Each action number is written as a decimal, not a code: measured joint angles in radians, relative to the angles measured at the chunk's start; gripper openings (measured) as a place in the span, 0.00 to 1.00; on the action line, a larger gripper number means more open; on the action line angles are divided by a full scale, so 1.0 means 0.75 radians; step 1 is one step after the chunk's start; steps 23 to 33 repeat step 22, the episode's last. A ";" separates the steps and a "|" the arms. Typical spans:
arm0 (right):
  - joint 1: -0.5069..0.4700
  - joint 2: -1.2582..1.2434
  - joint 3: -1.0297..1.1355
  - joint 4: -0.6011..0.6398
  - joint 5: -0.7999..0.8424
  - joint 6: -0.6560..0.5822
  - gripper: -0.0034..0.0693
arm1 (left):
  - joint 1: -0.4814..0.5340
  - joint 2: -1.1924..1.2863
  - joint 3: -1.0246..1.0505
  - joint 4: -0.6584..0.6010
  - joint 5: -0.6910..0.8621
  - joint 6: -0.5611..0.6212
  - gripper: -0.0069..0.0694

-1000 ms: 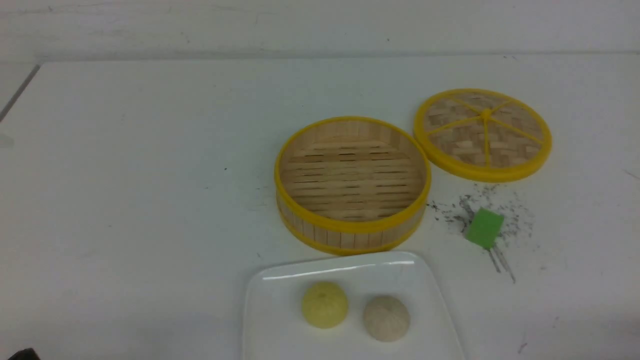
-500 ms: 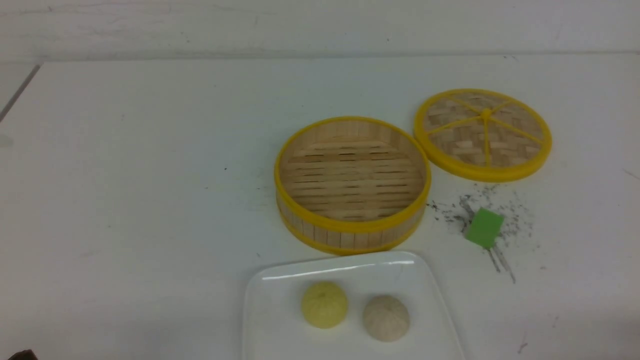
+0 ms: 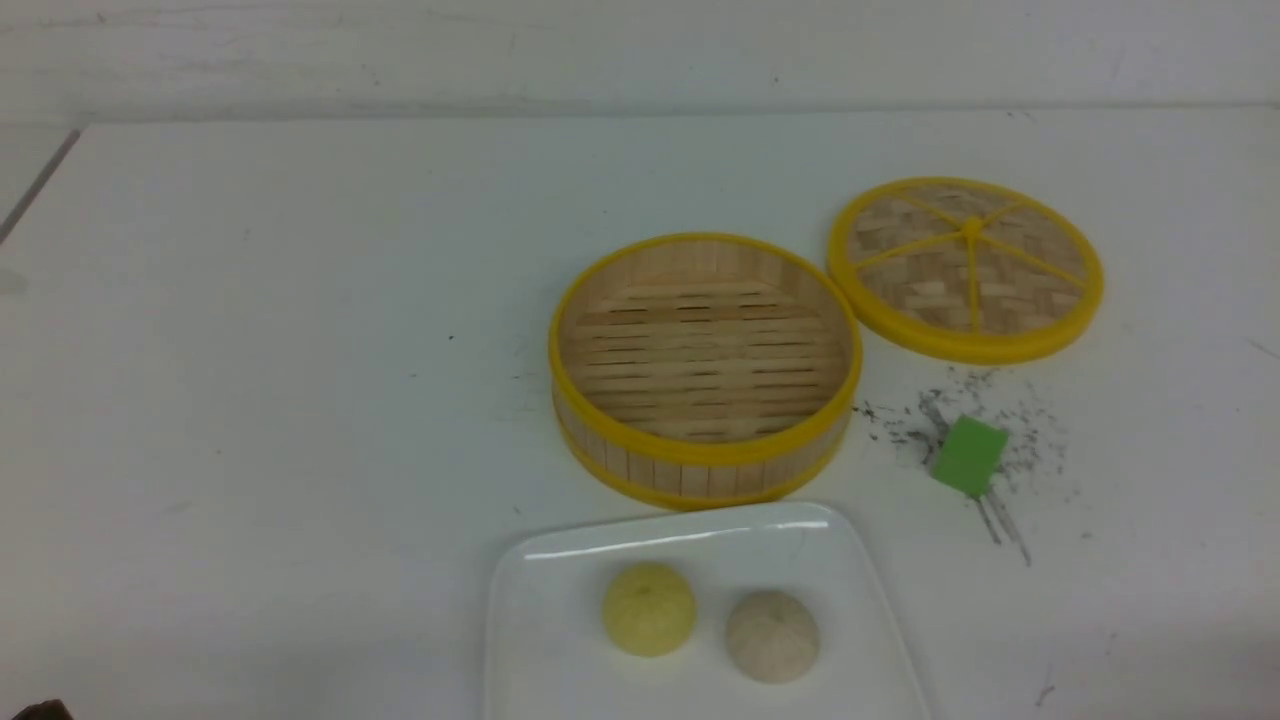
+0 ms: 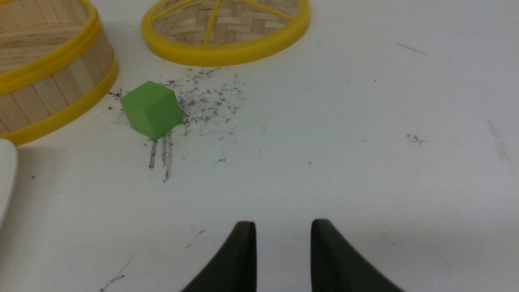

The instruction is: Put the steamed buns into the plate on the white tablecloth.

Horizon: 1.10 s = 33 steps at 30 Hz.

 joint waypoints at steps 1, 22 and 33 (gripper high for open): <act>0.000 0.000 0.000 0.000 0.000 0.000 0.35 | 0.000 0.000 0.000 0.000 0.000 0.000 0.16; 0.000 0.000 0.000 0.000 0.000 0.000 0.37 | 0.000 0.000 0.000 0.062 0.001 0.000 0.19; 0.000 0.000 0.000 0.000 0.000 0.000 0.37 | 0.000 0.000 0.000 0.062 0.001 0.000 0.19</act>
